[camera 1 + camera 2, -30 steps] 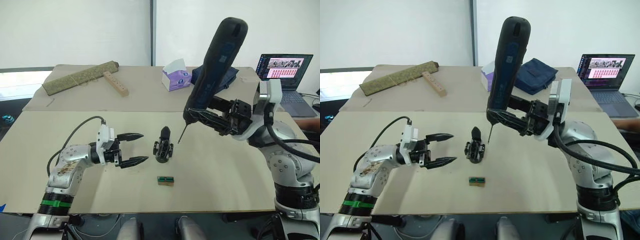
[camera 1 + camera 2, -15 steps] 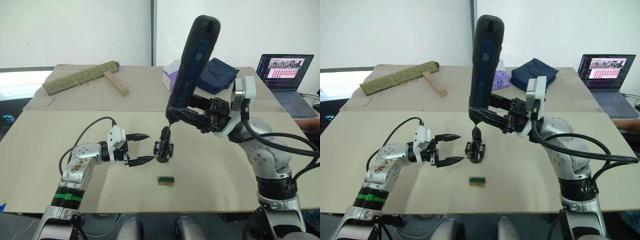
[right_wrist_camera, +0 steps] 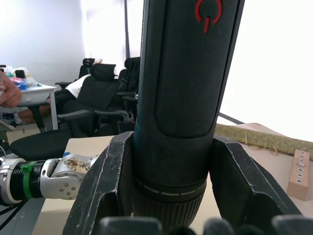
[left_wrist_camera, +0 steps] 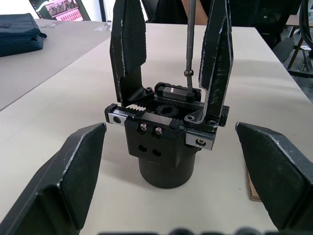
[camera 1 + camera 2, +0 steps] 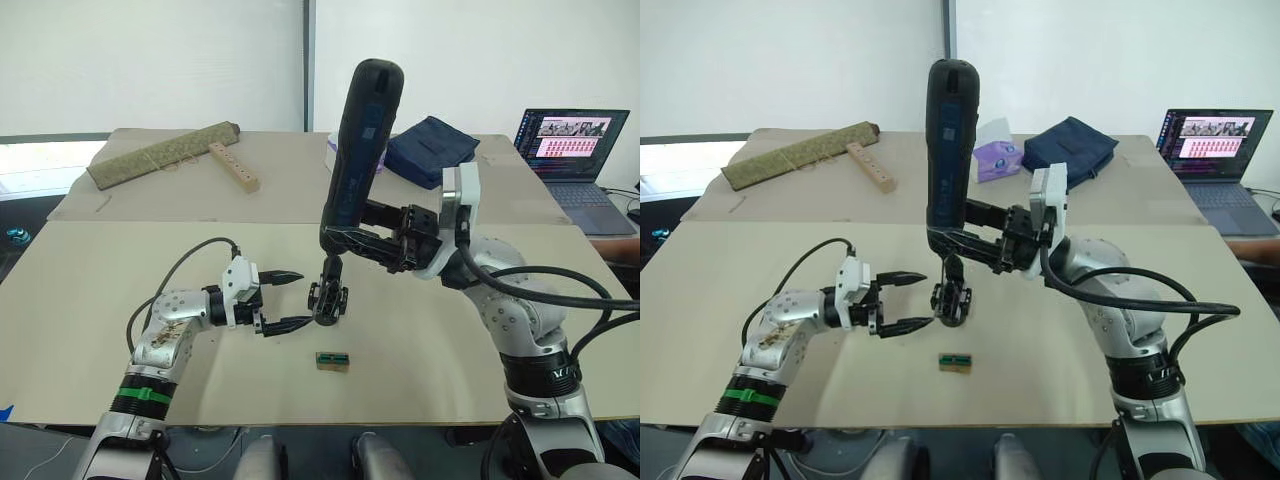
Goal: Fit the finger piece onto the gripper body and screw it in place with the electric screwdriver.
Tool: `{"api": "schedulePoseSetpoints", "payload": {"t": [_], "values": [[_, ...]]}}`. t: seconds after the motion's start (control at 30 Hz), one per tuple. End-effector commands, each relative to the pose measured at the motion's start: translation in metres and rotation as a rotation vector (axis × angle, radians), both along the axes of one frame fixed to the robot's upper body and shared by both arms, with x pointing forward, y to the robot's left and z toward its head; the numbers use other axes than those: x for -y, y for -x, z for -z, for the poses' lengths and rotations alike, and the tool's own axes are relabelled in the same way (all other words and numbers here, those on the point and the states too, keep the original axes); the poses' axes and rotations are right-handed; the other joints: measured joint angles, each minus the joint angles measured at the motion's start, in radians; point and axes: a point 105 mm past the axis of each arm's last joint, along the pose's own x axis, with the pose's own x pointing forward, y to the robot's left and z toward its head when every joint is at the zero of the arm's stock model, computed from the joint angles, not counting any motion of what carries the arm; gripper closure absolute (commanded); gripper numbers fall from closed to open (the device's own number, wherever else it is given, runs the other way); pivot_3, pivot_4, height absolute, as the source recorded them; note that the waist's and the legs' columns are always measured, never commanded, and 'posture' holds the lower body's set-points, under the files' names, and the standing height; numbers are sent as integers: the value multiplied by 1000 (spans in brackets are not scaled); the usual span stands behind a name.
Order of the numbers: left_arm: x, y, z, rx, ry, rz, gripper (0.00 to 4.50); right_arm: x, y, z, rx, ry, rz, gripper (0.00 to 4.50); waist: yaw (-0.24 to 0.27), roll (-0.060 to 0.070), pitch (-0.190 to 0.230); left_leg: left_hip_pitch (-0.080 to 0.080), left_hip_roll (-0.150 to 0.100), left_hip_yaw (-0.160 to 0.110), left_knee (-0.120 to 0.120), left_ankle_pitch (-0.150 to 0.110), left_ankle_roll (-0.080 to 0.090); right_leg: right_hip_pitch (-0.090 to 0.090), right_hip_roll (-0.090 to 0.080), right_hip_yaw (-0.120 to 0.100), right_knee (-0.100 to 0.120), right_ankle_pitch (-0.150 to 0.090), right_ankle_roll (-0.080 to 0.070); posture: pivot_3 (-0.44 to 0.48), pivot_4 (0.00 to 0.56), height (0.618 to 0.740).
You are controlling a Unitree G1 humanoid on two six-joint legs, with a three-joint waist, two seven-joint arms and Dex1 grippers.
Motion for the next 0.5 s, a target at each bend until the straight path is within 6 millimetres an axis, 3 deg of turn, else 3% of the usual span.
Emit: {"api": "schedulePoseSetpoints", "payload": {"t": [0.03, 0.5], "values": [[2, 0, -5, 29, 0, 4, 0, -4, 6, -10, 42, -15, -17, 2676, 0, 0, 0, 0, 0, 0, 0, 0, 0, 0, 0, 0, 0, 0, 0, 0, 150, 740], [2, 1, -4, 24, -7, 3, 0, -6, 4, -4, 37, -6, -8, 2676, 0, 0, 0, 0, 0, 0, 0, 0, 0, 0, 0, 0, 0, 0, 0, 0, 150, 740]]}}
